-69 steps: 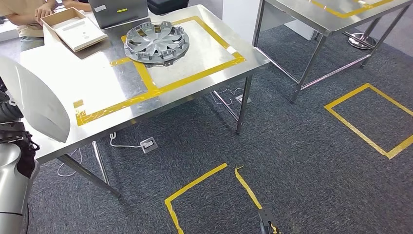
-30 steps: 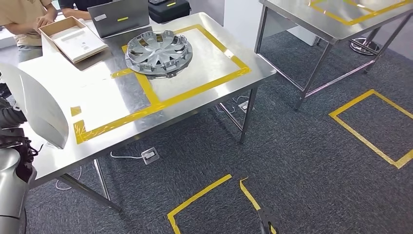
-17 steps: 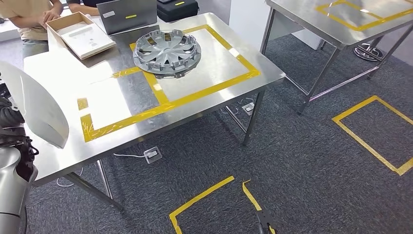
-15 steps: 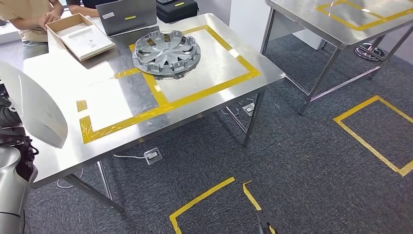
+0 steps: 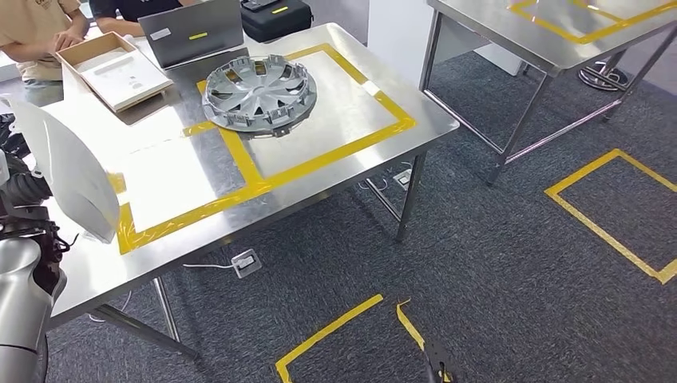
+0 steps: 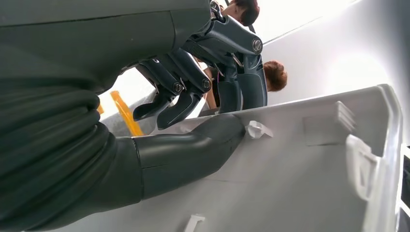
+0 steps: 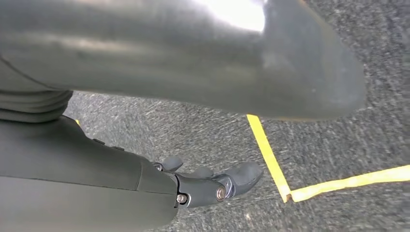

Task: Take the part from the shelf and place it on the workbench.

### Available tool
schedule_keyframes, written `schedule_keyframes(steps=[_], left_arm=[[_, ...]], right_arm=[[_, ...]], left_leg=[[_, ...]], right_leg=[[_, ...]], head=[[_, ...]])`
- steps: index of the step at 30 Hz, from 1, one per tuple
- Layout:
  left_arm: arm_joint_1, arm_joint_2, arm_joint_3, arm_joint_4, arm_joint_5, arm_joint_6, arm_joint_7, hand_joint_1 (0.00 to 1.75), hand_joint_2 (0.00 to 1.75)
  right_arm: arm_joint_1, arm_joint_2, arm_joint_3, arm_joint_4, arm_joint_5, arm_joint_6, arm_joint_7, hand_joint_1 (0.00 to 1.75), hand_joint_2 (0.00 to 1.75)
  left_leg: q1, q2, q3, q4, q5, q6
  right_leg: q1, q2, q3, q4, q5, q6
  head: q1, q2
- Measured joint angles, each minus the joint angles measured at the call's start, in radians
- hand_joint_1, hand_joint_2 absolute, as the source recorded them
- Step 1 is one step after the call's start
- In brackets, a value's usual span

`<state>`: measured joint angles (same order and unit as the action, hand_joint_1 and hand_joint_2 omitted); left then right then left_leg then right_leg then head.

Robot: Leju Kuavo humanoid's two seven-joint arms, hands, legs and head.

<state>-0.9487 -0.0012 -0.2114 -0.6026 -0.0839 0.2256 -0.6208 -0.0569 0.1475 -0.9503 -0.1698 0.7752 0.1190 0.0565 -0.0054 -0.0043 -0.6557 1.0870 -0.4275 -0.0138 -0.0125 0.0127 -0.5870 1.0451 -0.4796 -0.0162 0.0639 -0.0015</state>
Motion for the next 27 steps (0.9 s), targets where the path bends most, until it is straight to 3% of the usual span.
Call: schedule_keyframes(steps=[2,4,6,9,10,11,12,14,16,21,23,25,26,27], left_arm=[[-0.004,-0.002,-0.001,0.001,0.0,0.0,0.0,1.75,1.75],[-0.006,-0.003,-0.002,0.001,0.0,-0.001,0.0,1.75,1.75],[-0.009,-0.005,-0.003,0.001,0.0,-0.001,0.0,1.75,1.75],[-0.012,-0.011,-0.007,0.006,0.0,-0.001,-0.002,1.75,1.75],[-0.012,-0.012,-0.008,0.01,0.0,-0.001,-0.002,1.75,1.75],[-0.011,-0.013,-0.008,0.014,0.0,-0.001,-0.003,1.75,1.75],[-0.01,-0.014,-0.008,0.017,0.0,-0.001,-0.003,1.75,1.75],[-0.01,-0.014,-0.008,0.019,0.0,0.0,-0.006,1.75,1.75],[-0.011,-0.014,-0.008,0.02,0.001,0.003,-0.008,1.75,1.75],[-0.011,-0.011,-0.008,0.02,0.006,0.008,-0.01,1.75,1.75],[-0.011,-0.009,-0.009,0.02,0.006,0.01,-0.011,1.75,1.75],[-0.007,-0.008,-0.009,0.022,0.006,0.01,-0.01,1.75,1.75],[-0.002,-0.007,-0.009,0.024,0.006,0.011,-0.01,1.75,1.75],[0.001,-0.006,-0.009,0.025,0.006,0.012,-0.009,1.75,1.75]], right_arm=[[-0.001,0.001,0.0,0.0,0.0,0.0,0.0,0.0,0.0],[-0.001,0.002,0.0,0.0,0.0,0.0,0.0,0.0,0.0],[-0.001,0.002,0.0,0.0,0.0,0.0,0.0,0.0,0.0],[-0.002,0.002,0.0,0.0,0.001,-0.001,-0.001,0.0,0.0],[-0.001,0.002,0.0,0.0,0.002,-0.001,-0.001,0.0,0.0],[0.0,0.001,0.0,0.0,0.003,-0.001,-0.001,0.0,0.0],[0.0,0.001,0.0,0.0,0.005,0.0,-0.002,0.0,0.0],[-0.001,0.001,0.0,0.0,0.008,0.0,-0.002,0.0,0.0],[-0.001,0.001,0.0,0.0,0.01,0.001,-0.002,0.0,0.0],[-0.001,0.001,0.0,0.0,0.014,0.0,-0.002,0.0,0.0],[-0.001,0.001,0.0,0.0,0.014,0.001,-0.002,0.0,0.0],[-0.001,0.001,0.0,0.0,0.015,0.001,-0.002,0.0,0.0],[0.0,0.001,0.0,0.0,0.016,0.001,-0.002,0.0,0.0],[0.0,0.001,0.0,0.0,0.017,0.001,-0.002,0.0,0.0]], left_leg=[[-0.006,0.0,0.025,-0.05,0.001,0.008],[-0.004,-0.001,0.033,-0.063,0.0,0.014],[0.003,-0.001,0.045,-0.075,0.001,0.024],[0.005,0.0,0.054,-0.078,-0.006,0.035],[0.005,-0.001,0.056,-0.076,-0.01,0.036],[0.006,-0.001,0.057,-0.074,-0.014,0.034],[0.007,-0.001,0.059,-0.07,-0.019,0.032],[0.011,-0.002,0.065,-0.059,-0.032,0.023],[0.01,-0.002,0.066,-0.048,-0.045,0.01],[0.009,-0.002,0.07,-0.041,-0.061,-0.019],[0.011,0.0,0.03,0.042,-0.099,-0.028],[0.011,0.0,-0.047,0.177,-0.147,-0.031],[0.011,0.0,-0.079,0.222,-0.153,-0.031],[0.011,0.0,-0.093,0.231,-0.139,-0.029]], right_leg=[[0.0,0.0,0.002,-0.002,-0.004,0.011],[-0.002,-0.001,0.005,-0.005,-0.007,0.022],[-0.001,-0.004,-0.009,0.028,-0.024,0.032],[-0.005,-0.006,-0.106,0.195,-0.087,0.043],[-0.006,-0.006,-0.138,0.238,-0.092,0.047],[-0.007,-0.006,-0.156,0.253,-0.082,0.05],[-0.009,-0.007,-0.152,0.226,-0.053,0.052],[-0.012,-0.009,-0.104,0.103,0.018,0.054],[-0.01,-0.009,-0.062,0.016,0.045,0.047],[-0.008,-0.006,-0.044,0.0,0.033,0.012],[-0.011,-0.006,-0.033,-0.003,0.028,0.001],[-0.01,-0.006,-0.027,-0.003,0.022,-0.005],[-0.01,-0.006,-0.025,-0.003,0.019,-0.005],[-0.009,-0.005,-0.021,-0.003,0.016,-0.005]], head=[[0.0,0.0],[-0.001,0.0],[0.001,0.0],[0.005,0.0],[0.006,0.0],[0.007,0.0],[0.007,0.0],[0.007,0.0],[0.007,0.0],[0.006,0.0],[0.003,0.0],[0.001,0.0],[0.001,0.0],[0.001,0.0]])
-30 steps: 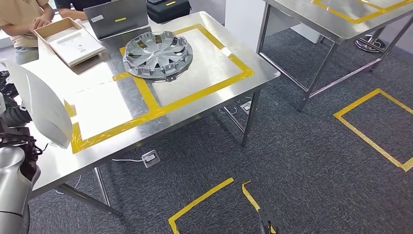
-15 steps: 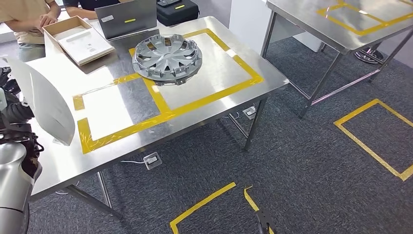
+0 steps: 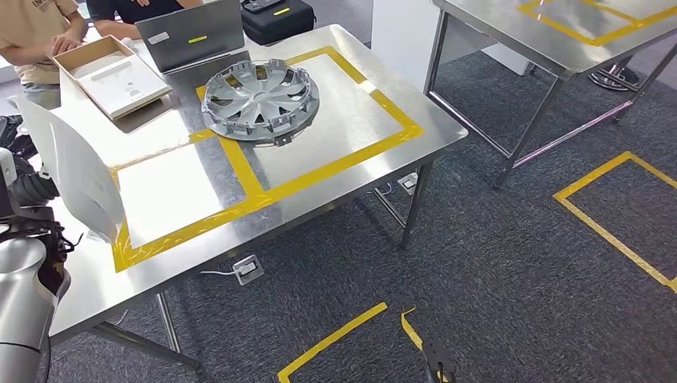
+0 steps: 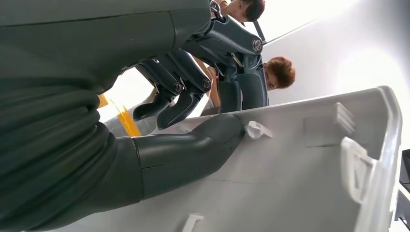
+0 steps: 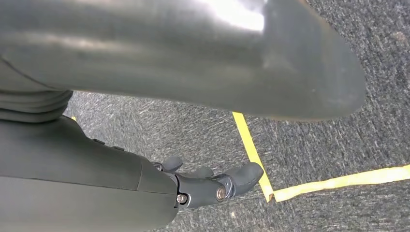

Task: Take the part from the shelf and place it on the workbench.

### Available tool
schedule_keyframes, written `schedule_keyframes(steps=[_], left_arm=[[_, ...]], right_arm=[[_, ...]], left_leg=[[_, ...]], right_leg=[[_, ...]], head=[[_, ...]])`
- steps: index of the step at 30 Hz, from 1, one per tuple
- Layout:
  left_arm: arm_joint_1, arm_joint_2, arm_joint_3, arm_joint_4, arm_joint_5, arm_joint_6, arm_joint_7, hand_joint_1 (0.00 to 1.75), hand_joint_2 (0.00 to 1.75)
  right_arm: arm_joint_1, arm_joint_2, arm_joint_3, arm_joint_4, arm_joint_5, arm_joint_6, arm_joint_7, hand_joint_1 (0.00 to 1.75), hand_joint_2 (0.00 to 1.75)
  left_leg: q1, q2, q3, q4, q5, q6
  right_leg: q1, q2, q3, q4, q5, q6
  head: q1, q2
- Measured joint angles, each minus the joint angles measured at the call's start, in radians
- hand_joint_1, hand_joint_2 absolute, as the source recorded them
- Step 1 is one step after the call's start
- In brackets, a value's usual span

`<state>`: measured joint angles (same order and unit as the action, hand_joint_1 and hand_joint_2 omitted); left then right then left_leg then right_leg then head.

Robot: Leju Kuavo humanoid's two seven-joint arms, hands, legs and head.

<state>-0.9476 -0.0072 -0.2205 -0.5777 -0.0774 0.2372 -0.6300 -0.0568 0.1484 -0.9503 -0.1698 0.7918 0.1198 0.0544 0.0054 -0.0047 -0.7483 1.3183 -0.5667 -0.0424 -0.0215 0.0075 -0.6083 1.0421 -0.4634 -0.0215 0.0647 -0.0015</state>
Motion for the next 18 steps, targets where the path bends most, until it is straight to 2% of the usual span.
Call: schedule_keyframes(steps=[1,3,4,5,6,8,10,11,13,14,15,16,18], left_arm=[[0.002,0.001,0.0,0.0,0.0,0.001,0.0,1.75,1.75],[0.001,0.002,0.0,0.0,-0.001,0.004,0.0,1.75,1.75],[0.0,0.003,0.0,0.0,-0.002,0.005,0.0,1.75,1.75],[-0.001,0.003,0.0,-0.001,-0.004,0.007,0.0,1.75,1.75],[-0.001,0.003,0.0,-0.001,-0.006,0.008,0.0,1.75,1.75],[0.0,0.003,0.0,-0.002,-0.009,0.012,0.0,1.75,1.75],[0.0,0.004,0.0,-0.003,-0.01,0.014,-0.001,1.75,1.75],[0.0,0.003,0.0,-0.004,-0.01,0.015,-0.001,1.75,1.75],[0.001,0.001,-0.001,-0.004,-0.011,0.015,-0.001,1.75,1.75],[0.004,0.0,-0.001,-0.003,-0.011,0.015,0.0,1.75,1.75],[0.006,0.0,-0.001,-0.003,-0.011,0.015,0.001,1.75,1.75],[0.007,0.0,-0.001,-0.002,-0.012,0.014,0.001,1.75,1.75],[0.007,0.0,-0.001,-0.002,-0.012,0.013,0.002,1.75,1.75]], right_arm=[[0.0,0.0,0.0,0.0,0.001,0.0,0.0,0.0,0.0],[0.0,0.0,0.0,0.0,0.004,0.002,0.0,0.0,0.0],[0.0,0.001,0.0,0.0,0.005,0.002,-0.001,0.0,0.0],[-0.001,0.001,0.0,0.0,0.006,0.003,-0.001,0.0,0.0],[-0.001,0.001,0.0,0.0,0.008,0.003,0.0,0.0,0.0],[-0.001,0.001,0.0,0.0,0.01,0.003,0.0,0.0,0.0],[-0.001,0.001,0.0,0.0,0.01,0.003,0.0,0.0,0.0],[-0.002,0.001,0.0,0.0,0.01,0.003,0.0,0.0,0.0],[-0.001,0.0,0.0,0.0,0.01,0.003,-0.001,0.0,0.0],[-0.001,0.0,0.0,0.0,0.01,0.003,-0.001,0.0,0.0],[0.0,0.0,0.0,0.0,0.01,0.003,-0.001,0.0,0.0],[0.0,0.0,0.0,0.0,0.01,0.003,-0.001,0.0,0.0],[0.001,-0.001,0.0,0.0,0.011,0.003,0.0,0.0,0.0]], left_leg=[[0.0,0.0,0.007,-0.031,0.032,0.004],[-0.004,0.0,0.061,-0.164,0.112,0.017],[-0.007,0.0,0.09,-0.227,0.134,0.023],[-0.01,0.0,0.11,-0.266,0.142,0.028],[-0.013,0.0,0.119,-0.283,0.137,0.031],[-0.014,-0.001,0.126,-0.292,0.133,0.038],[-0.008,-0.001,0.138,-0.303,0.134,0.048],[-0.006,-0.001,0.144,-0.307,0.133,0.053],[-0.006,-0.001,0.15,-0.307,0.126,0.061],[-0.006,-0.001,0.152,-0.306,0.123,0.062],[-0.006,-0.001,0.155,-0.304,0.118,0.062],[-0.005,-0.001,0.158,-0.301,0.113,0.06],[-0.004,-0.002,0.167,-0.293,0.099,0.053]], right_leg=[[0.001,0.001,0.005,0.0,-0.003,0.001],[0.003,0.002,0.017,0.0,-0.012,0.005],[0.004,0.002,0.021,0.0,-0.016,0.009],[0.004,0.002,0.023,0.0,-0.019,0.014],[0.004,0.002,0.023,-0.002,-0.021,0.02],[0.004,0.001,0.026,-0.006,-0.024,0.031],[0.005,-0.003,0.015,0.021,-0.039,0.042],[0.006,-0.004,-0.007,0.065,-0.058,0.046],[0.006,-0.004,-0.081,0.195,-0.106,0.052],[0.005,-0.004,-0.118,0.249,-0.118,0.054],[0.005,-0.004,-0.139,0.27,-0.11,0.056],[0.004,-0.005,-0.14,0.251,-0.083,0.056],[0.002,-0.006,-0.091,0.123,-0.003,0.056]], head=[[0.0,0.0],[0.0,0.0],[0.0,0.0],[0.0,0.0],[0.0,0.0],[0.001,0.0],[0.002,0.0],[0.004,0.0],[0.006,0.0],[0.006,0.0],[0.007,0.0],[0.007,0.0],[0.007,0.0]])
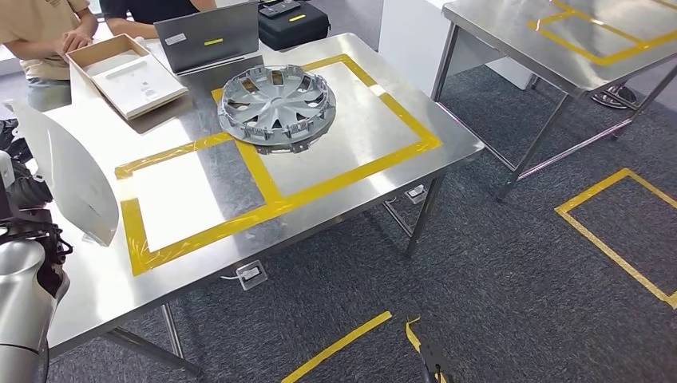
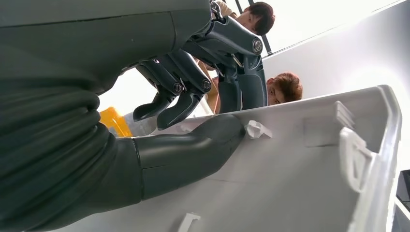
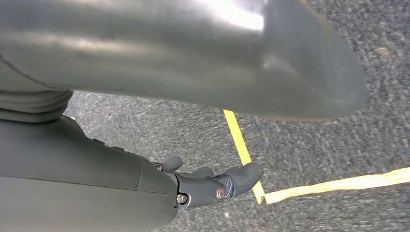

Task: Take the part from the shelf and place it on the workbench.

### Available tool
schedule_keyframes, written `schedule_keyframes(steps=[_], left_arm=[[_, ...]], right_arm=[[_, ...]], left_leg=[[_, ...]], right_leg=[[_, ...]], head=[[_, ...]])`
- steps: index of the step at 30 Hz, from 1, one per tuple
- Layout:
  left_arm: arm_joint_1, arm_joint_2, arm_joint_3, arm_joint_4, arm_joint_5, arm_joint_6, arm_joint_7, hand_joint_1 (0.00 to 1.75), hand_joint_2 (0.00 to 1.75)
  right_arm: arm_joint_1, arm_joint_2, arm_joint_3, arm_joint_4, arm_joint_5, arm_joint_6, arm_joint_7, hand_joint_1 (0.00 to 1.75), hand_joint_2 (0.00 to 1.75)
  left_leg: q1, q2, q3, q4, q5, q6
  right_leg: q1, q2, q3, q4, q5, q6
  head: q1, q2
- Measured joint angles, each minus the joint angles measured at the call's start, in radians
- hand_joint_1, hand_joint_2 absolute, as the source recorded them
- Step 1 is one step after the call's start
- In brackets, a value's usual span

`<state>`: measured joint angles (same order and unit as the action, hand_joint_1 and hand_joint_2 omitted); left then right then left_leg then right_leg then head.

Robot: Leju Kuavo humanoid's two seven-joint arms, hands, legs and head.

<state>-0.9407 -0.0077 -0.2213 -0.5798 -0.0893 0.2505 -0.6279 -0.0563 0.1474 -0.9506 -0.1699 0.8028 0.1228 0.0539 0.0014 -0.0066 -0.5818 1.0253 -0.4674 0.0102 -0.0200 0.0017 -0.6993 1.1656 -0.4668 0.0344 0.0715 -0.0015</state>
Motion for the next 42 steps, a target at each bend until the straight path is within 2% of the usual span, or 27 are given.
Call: schedule_keyframes(steps=[1,2,5,7,8,10,11,12,13,14,15,16,17,19,22,24,26,27,28,29,30,32,33,35,37,39,42], left_arm=[[-0.001,0.0,0.0,0.0,0.0,-0.001,0.0,1.75,1.75],[-0.001,0.0,0.0,0.001,0.0,-0.002,0.001,1.75,1.75],[0.001,0.0,0.0,0.002,0.0,-0.004,0.002,1.75,1.75],[0.0,0.001,0.0,0.001,0.0,-0.004,0.002,1.75,1.75],[0.0,0.001,-0.001,0.001,-0.001,-0.005,0.001,1.75,1.75],[0.001,0.001,-0.004,0.005,-0.005,-0.009,0.005,1.75,1.75],[0.004,0.0,-0.007,0.009,-0.008,-0.011,0.008,1.75,1.75],[0.008,-0.001,-0.011,0.013,-0.013,-0.011,0.013,1.75,1.75],[0.01,-0.002,-0.014,0.018,-0.017,-0.011,0.016,1.75,1.75],[0.011,-0.004,-0.017,0.022,-0.02,-0.01,0.018,1.75,1.75],[0.01,-0.005,-0.02,0.025,-0.022,-0.009,0.019,1.75,1.75],[0.008,-0.006,-0.023,0.028,-0.023,-0.008,0.02,1.75,1.75],[0.005,-0.008,-0.025,0.03,-0.023,-0.008,0.02,1.75,1.75],[0.002,-0.013,-0.027,0.035,-0.024,-0.008,0.02,1.75,1.75],[-0.001,-0.015,-0.03,0.038,-0.024,-0.008,0.02,1.75,1.75],[-0.004,-0.019,-0.031,0.04,-0.025,-0.008,0.02,1.75,1.75],[-0.003,-0.023,-0.031,0.044,-0.025,-0.008,0.02,1.75,1.75],[-0.001,-0.025,-0.032,0.047,-0.026,-0.007,0.02,1.75,1.75],[0.0,-0.026,-0.032,0.05,-0.026,-0.007,0.02,1.75,1.75],[0.0,-0.026,-0.032,0.054,-0.026,-0.006,0.02,1.75,1.75],[-0.002,-0.027,-0.032,0.057,-0.026,-0.004,0.019,1.75,1.75],[-0.007,-0.027,-0.032,0.063,-0.027,0.0,0.018,1.75,1.75],[-0.009,-0.027,-0.032,0.066,-0.028,0.001,0.019,1.75,1.75],[-0.012,-0.027,-0.033,0.073,-0.034,0.002,0.026,1.75,1.75],[-0.019,-0.027,-0.037,0.088,-0.051,0.004,0.052,1.75,1.75],[-0.031,-0.025,-0.051,0.113,-0.092,0.013,0.096,1.75,1.75],[-0.051,-0.02,-0.092,0.156,-0.198,0.064,0.177,1.75,1.75]], right_arm=[[0.0,0.0,0.0,0.0,0.0,0.0,0.0,0.0,0.0],[-0.001,0.0,0.0,0.0,0.0,0.0,0.001,0.0,0.0],[0.0,0.0,0.0,0.0,0.0,0.001,0.001,0.0,0.0],[0.0,0.0,0.0,0.0,0.0,0.001,0.001,0.0,0.0],[0.0,-0.001,0.0,0.0,0.0,0.001,0.001,0.0,0.0],[-0.001,-0.001,0.0,0.0,-0.002,0.0,0.001,0.0,0.0],[0.0,-0.001,0.0,0.0,-0.004,0.0,0.002,0.0,0.0],[0.0,-0.001,0.0,0.0,-0.006,-0.001,0.002,0.0,0.0],[0.0,-0.001,0.0,0.0,-0.008,-0.001,0.003,0.0,0.0],[0.0,-0.001,0.0,0.0,-0.009,-0.002,0.003,0.0,0.0],[0.0,-0.001,0.0,0.0,-0.01,-0.002,0.003,0.0,0.0],[0.0,-0.001,0.0,0.0,-0.01,-0.002,0.003,0.0,0.0],[-0.001,-0.001,0.0,0.0,-0.011,-0.002,0.003,0.0,0.0],[-0.002,0.0,0.0,0.0,-0.011,-0.003,0.003,0.0,0.0],[-0.002,0.0,0.0,0.0,-0.011,-0.003,0.003,0.0,0.0],[-0.002,0.0,0.0,0.0,-0.012,-0.003,0.003,0.0,0.0],[-0.002,-0.001,0.0,0.0,-0.012,-0.003,0.003,0.0,0.0],[-0.001,-0.001,0.0,0.0,-0.012,-0.003,0.004,0.0,0.0],[0.0,-0.001,0.0,0.0,-0.012,-0.003,0.005,0.0,0.0],[0.0,-0.001,0.0,0.0,-0.011,-0.003,0.006,0.0,0.0],[0.0,-0.001,0.0,0.0,-0.011,-0.003,0.006,0.0,0.0],[0.0,-0.001,0.0,0.0,-0.009,-0.003,0.007,0.0,0.0],[0.0,-0.001,0.0,0.0,-0.008,-0.003,0.007,0.0,0.0],[0.0,-0.001,0.0,0.0,-0.005,-0.003,0.007,0.0,0.0],[0.001,-0.001,0.0,0.0,-0.001,-0.002,0.005,0.0,0.0],[0.0,-0.001,0.0,0.0,0.003,0.0,0.002,0.0,0.0],[-0.001,-0.001,0.0,0.0,0.01,0.004,0.0,0.0,0.0]], left_leg=[[-0.002,-0.001,0.002,0.005,-0.007,-0.006],[-0.004,-0.001,0.002,0.009,-0.013,-0.011],[-0.008,-0.002,0.004,0.006,-0.02,-0.027],[-0.006,-0.001,-0.002,0.029,-0.036,-0.038],[-0.005,0.0,-0.02,0.068,-0.055,-0.044],[-0.002,0.001,-0.09,0.198,-0.104,-0.052],[-0.001,0.001,-0.127,0.256,-0.118,-0.053],[-0.001,0.001,-0.152,0.287,-0.115,-0.053],[-0.001,0.002,-0.157,0.278,-0.092,-0.051],[-0.001,0.002,-0.143,0.231,-0.053,-0.047],[-0.002,0.002,-0.114,0.16,-0.009,-0.042],[-0.005,0.002,-0.083,0.092,0.02,-0.035],[-0.007,0.002,-0.059,0.042,0.037,-0.029],[-0.013,0.001,-0.04,0.007,0.032,-0.019],[-0.008,0.001,-0.027,-0.009,0.032,-0.004],[-0.002,0.002,-0.015,-0.017,0.03,0.007],[-0.002,0.002,-0.011,-0.016,0.024,0.012],[-0.002,0.001,-0.009,-0.015,0.02,0.012],[-0.001,0.001,-0.006,-0.012,0.015,0.011],[-0.001,0.0,-0.002,-0.008,0.009,0.009],[0.0,0.0,0.001,-0.003,0.002,0.005],[-0.003,-0.001,0.004,0.007,-0.013,-0.006],[-0.005,-0.002,0.004,0.01,-0.017,-0.011],[-0.007,-0.003,0.006,0.009,-0.02,-0.019],[-0.008,-0.002,0.012,0.002,-0.018,-0.01],[-0.01,-0.001,0.018,-0.003,-0.017,0.005],[-0.01,0.0,0.025,-0.011,-0.018,0.008]], right_leg=[[0.0,0.0,0.027,-0.061,0.024,-0.003],[0.0,0.0,0.045,-0.101,0.036,-0.008],[0.002,0.002,0.056,-0.119,0.029,-0.029],[-0.001,0.002,0.067,-0.124,0.026,-0.043],[-0.003,0.002,0.073,-0.126,0.023,-0.049],[-0.003,0.002,0.081,-0.126,0.016,-0.056],[-0.002,0.003,0.084,-0.126,0.012,-0.058],[-0.002,0.004,0.088,-0.126,0.009,-0.057],[-0.002,0.005,0.093,-0.126,0.005,-0.056],[-0.001,0.006,0.099,-0.126,0.001,-0.055],[-0.001,0.006,0.106,-0.126,-0.004,-0.052],[0.001,0.006,0.111,-0.126,-0.008,-0.049],[0.002,0.006,0.114,-0.126,-0.012,-0.044],[0.002,0.006,0.116,-0.128,-0.016,-0.033],[0.003,0.004,0.116,-0.117,-0.028,-0.017],[0.003,0.002,0.072,-0.03,-0.067,-0.01],[0.002,0.003,-0.008,0.102,-0.111,-0.004],[0.002,0.003,-0.038,0.142,-0.114,-0.002],[0.002,0.002,-0.051,0.144,-0.096,-0.001],[0.001,0.002,-0.042,0.105,-0.06,-0.001],[0.0,0.001,-0.017,0.038,-0.014,-0.001],[0.001,0.001,0.035,-0.082,0.035,-0.006],[0.002,0.001,0.049,-0.111,0.04,-0.011],[0.003,0.003,0.055,-0.121,0.035,-0.025],[0.003,0.004,0.058,-0.126,0.036,-0.03],[0.003,0.005,0.062,-0.129,0.036,-0.033],[0.004,0.006,0.064,-0.129,0.032,-0.038]], head=[[0.0,0.0],[0.0,0.0],[-0.001,0.0],[-0.005,0.0],[-0.007,0.0],[-0.011,0.0],[-0.011,0.0],[-0.011,0.0],[-0.011,0.0],[-0.011,0.0],[-0.011,0.0],[-0.011,0.0],[-0.011,0.0],[-0.011,0.0],[-0.01,0.0],[-0.006,0.0],[-0.002,0.0],[-0.002,0.0],[-0.002,0.0],[-0.001,0.0],[-0.001,0.0],[-0.001,0.0],[-0.002,0.0],[-0.001,0.0],[-0.002,0.0],[-0.003,0.0],[-0.003,0.0]])
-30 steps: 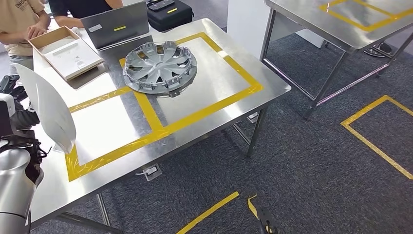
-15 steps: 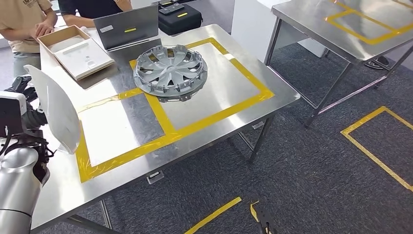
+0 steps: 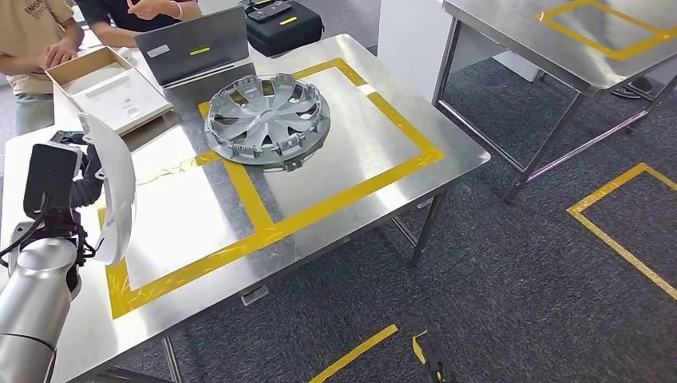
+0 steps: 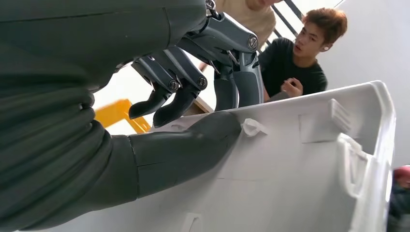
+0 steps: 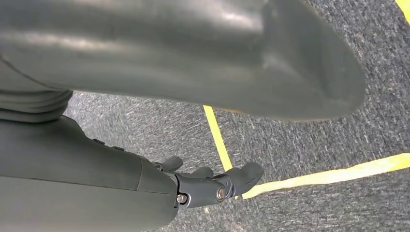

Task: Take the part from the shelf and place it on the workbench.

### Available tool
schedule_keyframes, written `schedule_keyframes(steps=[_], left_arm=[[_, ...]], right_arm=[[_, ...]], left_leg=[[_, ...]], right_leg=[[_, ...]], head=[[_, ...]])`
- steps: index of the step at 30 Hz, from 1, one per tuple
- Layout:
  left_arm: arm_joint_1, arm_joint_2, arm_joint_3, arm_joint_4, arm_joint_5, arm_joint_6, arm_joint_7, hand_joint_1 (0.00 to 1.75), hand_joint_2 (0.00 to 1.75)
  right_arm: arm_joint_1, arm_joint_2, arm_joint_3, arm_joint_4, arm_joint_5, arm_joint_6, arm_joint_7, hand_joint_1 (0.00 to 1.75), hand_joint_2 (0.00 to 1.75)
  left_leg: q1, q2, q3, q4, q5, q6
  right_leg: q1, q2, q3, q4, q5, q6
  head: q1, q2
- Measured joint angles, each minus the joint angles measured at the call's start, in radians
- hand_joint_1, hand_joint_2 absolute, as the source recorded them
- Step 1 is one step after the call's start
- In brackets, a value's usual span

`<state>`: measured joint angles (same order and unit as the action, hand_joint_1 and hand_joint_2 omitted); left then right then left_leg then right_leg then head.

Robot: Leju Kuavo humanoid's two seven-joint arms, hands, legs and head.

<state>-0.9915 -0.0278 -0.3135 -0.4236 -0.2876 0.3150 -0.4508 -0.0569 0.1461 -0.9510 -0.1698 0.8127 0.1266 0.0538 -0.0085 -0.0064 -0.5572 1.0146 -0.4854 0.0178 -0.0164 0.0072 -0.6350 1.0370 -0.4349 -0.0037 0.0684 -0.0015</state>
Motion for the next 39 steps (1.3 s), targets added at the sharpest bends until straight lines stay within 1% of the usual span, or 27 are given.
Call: schedule_keyframes(steps=[2,3,5,6,7,12,14,16,18,22,25,30,39], left_arm=[[-0.008,0.004,-0.03,0.022,-0.046,0.03,0.029,1.75,1.75],[-0.01,0.007,-0.042,0.031,-0.056,0.037,0.035,1.75,1.75],[-0.014,0.01,-0.063,0.047,-0.082,0.052,0.057,1.75,1.75],[-0.018,0.012,-0.076,0.056,-0.109,0.062,0.08,1.75,1.75],[-0.021,0.014,-0.093,0.066,-0.145,0.074,0.111,1.75,1.75],[-0.03,0.033,-0.209,0.108,-0.36,0.124,0.266,1.75,1.75],[-0.036,0.039,-0.272,0.124,-0.46,0.135,0.321,1.75,1.75],[-0.043,0.042,-0.338,0.136,-0.536,0.131,0.367,1.75,1.75],[-0.047,0.042,-0.39,0.145,-0.576,0.12,0.394,1.75,1.75],[-0.053,0.042,-0.465,0.159,-0.609,0.111,0.411,1.75,1.75],[-0.057,0.042,-0.492,0.167,-0.613,0.108,0.413,1.75,1.75],[-0.06,0.042,-0.518,0.177,-0.613,0.108,0.414,1.75,1.75],[-0.061,0.042,-0.531,0.179,-0.615,0.108,0.415,1.75,1.75]], right_arm=[[0.0,0.0,0.0,0.0,0.003,0.001,0.0,0.0,0.0],[0.0,0.0,0.0,0.0,0.004,0.002,0.0,0.0,0.0],[0.0,0.0,0.0,0.0,0.005,0.002,0.0,0.0,0.0],[0.0,-0.001,0.0,0.0,0.006,0.003,0.0,0.0,0.0],[0.0,-0.001,0.0,0.0,0.007,0.004,0.001,0.0,0.0],[0.0,-0.007,0.0,0.0,0.014,0.008,0.007,0.0,0.0],[0.0,-0.01,0.0,0.0,0.017,0.008,0.015,0.0,0.0],[0.0,-0.012,0.0,0.0,0.019,0.008,0.018,0.0,0.0],[0.0,-0.013,0.0,0.0,0.02,0.01,0.016,0.0,0.0],[0.0,-0.014,0.0,0.0,0.022,0.014,0.008,0.0,0.0],[0.0,-0.015,0.0,0.0,0.022,0.014,0.005,0.0,0.0],[0.0,-0.015,0.0,0.0,0.022,0.014,0.004,0.0,0.0],[0.0,-0.015,0.0,0.0,0.023,0.014,0.003,0.0,0.0]], left_leg=[[0.0,0.001,0.002,-0.004,0.0,-0.003],[0.0,0.001,0.003,-0.005,0.0,-0.008],[0.001,0.001,0.004,-0.007,0.001,-0.024],[0.002,0.001,0.004,-0.008,0.001,-0.03],[0.002,0.001,0.004,-0.008,0.002,-0.034],[0.001,0.001,0.004,-0.007,0.002,-0.036],[0.001,0.0,0.004,-0.006,0.002,-0.036],[0.001,-0.001,0.004,-0.006,0.002,-0.036],[0.0,0.0,0.004,-0.006,0.001,-0.035],[0.0,0.0,0.004,-0.006,0.001,-0.034],[0.0,0.0,0.005,-0.006,0.001,-0.034],[0.0,0.0,0.005,-0.006,0.0,-0.033],[0.0,0.0,0.005,-0.006,0.0,-0.033]], right_leg=[[0.001,0.0,0.0,0.0,-0.001,-0.002],[0.001,0.0,0.0,0.0,-0.001,-0.002],[0.002,0.0,0.001,0.0,-0.002,-0.003],[0.002,0.0,0.001,0.0,-0.002,-0.003],[0.002,-0.001,0.001,0.001,-0.002,-0.003],[0.0,-0.001,0.004,0.0,-0.001,-0.003],[0.0,-0.001,0.005,-0.001,-0.001,-0.002],[-0.001,-0.002,0.006,-0.002,0.0,-0.001],[-0.002,-0.002,0.007,-0.004,0.001,0.001],[-0.002,-0.002,0.008,-0.007,0.002,0.003],[-0.002,-0.002,0.009,-0.008,0.002,0.003],[-0.002,-0.002,0.01,-0.009,0.002,0.004],[-0.002,-0.002,0.01,-0.009,0.002,0.004]], head=[[0.0,0.0],[0.0,0.0],[0.0,0.0],[0.0,0.0],[0.0,0.0],[0.0,0.0],[0.0,0.0],[0.0,0.0],[0.0,0.0],[0.0,0.0],[0.0,0.0],[0.0,0.0],[0.0,0.0]])
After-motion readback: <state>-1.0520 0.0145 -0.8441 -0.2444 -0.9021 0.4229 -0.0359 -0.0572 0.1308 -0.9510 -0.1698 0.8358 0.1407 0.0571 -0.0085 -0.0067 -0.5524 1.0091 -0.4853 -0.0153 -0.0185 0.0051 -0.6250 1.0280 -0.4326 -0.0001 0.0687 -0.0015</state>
